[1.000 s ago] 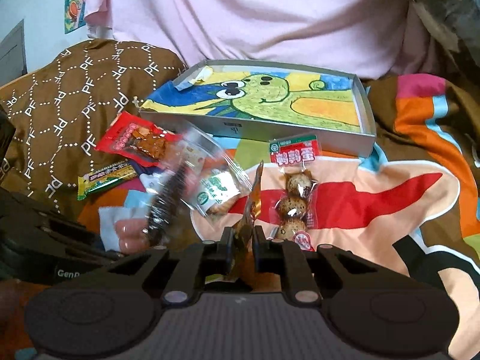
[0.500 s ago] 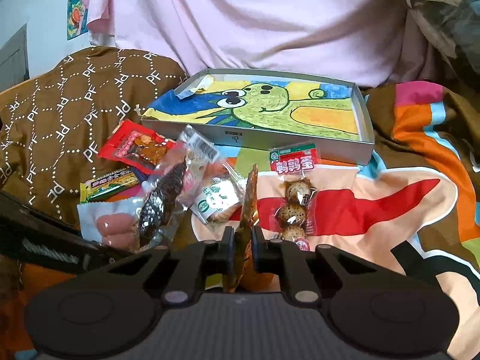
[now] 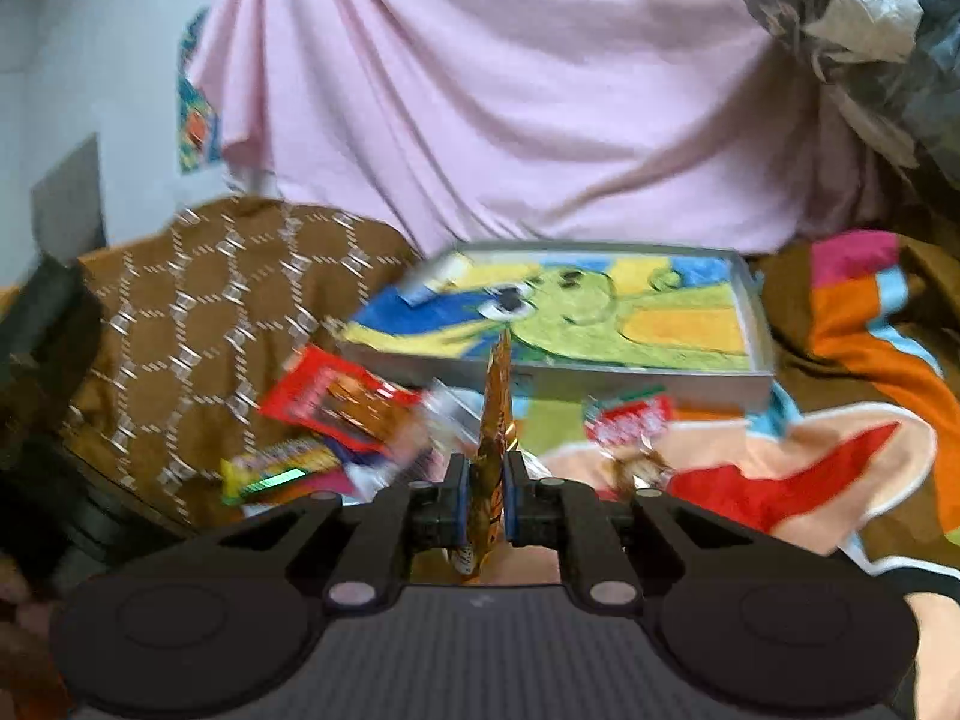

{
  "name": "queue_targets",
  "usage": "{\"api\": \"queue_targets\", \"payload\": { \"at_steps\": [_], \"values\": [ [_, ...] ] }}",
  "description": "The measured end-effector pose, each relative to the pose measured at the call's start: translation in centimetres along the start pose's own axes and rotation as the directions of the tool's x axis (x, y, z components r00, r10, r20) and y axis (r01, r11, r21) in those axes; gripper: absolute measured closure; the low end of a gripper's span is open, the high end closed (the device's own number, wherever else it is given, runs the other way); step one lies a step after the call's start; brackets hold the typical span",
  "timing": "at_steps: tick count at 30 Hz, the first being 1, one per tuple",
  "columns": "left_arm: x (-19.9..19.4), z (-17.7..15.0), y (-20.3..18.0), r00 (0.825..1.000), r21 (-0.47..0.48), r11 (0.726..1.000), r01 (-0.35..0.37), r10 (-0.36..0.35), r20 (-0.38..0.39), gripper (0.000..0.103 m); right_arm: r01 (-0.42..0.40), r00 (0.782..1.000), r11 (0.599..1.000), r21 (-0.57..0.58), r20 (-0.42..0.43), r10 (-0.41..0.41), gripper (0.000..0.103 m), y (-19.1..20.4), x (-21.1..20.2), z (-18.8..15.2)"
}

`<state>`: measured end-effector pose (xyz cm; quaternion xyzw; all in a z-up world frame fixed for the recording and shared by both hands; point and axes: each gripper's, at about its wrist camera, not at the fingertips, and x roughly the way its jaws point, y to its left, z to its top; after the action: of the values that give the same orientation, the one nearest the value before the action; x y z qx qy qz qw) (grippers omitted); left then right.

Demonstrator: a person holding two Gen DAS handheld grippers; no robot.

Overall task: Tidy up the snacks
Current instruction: 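Lift the jerky stick with the left tool while the right carries the gold snack to the tray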

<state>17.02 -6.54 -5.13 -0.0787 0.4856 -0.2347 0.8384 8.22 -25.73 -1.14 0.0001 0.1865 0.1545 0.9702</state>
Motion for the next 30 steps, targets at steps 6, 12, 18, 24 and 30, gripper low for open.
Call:
{"api": "queue_targets", "payload": {
  "at_steps": [6, 12, 18, 24, 30],
  "values": [
    [-0.5, 0.0, -0.8, 0.999, 0.080, 0.996, -0.028, 0.024, 0.041, 0.084, 0.004, 1.000, 1.000, 0.002, -0.030, -0.004, 0.090, 0.1, 0.6, -0.2],
    [0.1, -0.5, -1.3, 0.999, 0.146, 0.988, -0.045, 0.041, 0.031, 0.084, 0.017, 0.998, 1.000, -0.006, -0.052, -0.018, 0.090, 0.1, 0.8, -0.4],
    [0.5, -0.1, -0.4, 0.999, 0.087, 0.995, -0.040, 0.038, 0.033, 0.086, 0.028, 0.998, 1.000, -0.007, -0.052, -0.029, 0.090, 0.1, 0.8, -0.6],
    [-0.6, 0.0, -0.4, 0.998, 0.071, 0.997, -0.037, 0.034, 0.047, 0.086, 0.031, 0.998, 1.000, -0.004, -0.051, -0.031, 0.090, 0.0, 0.7, -0.6],
    [-0.4, -0.5, -1.2, 1.000, 0.139, 0.990, -0.025, 0.023, 0.017, 0.086, 0.031, 0.998, 1.000, 0.005, -0.050, -0.031, 0.090, -0.1, 0.8, -0.5]
  ]
}}
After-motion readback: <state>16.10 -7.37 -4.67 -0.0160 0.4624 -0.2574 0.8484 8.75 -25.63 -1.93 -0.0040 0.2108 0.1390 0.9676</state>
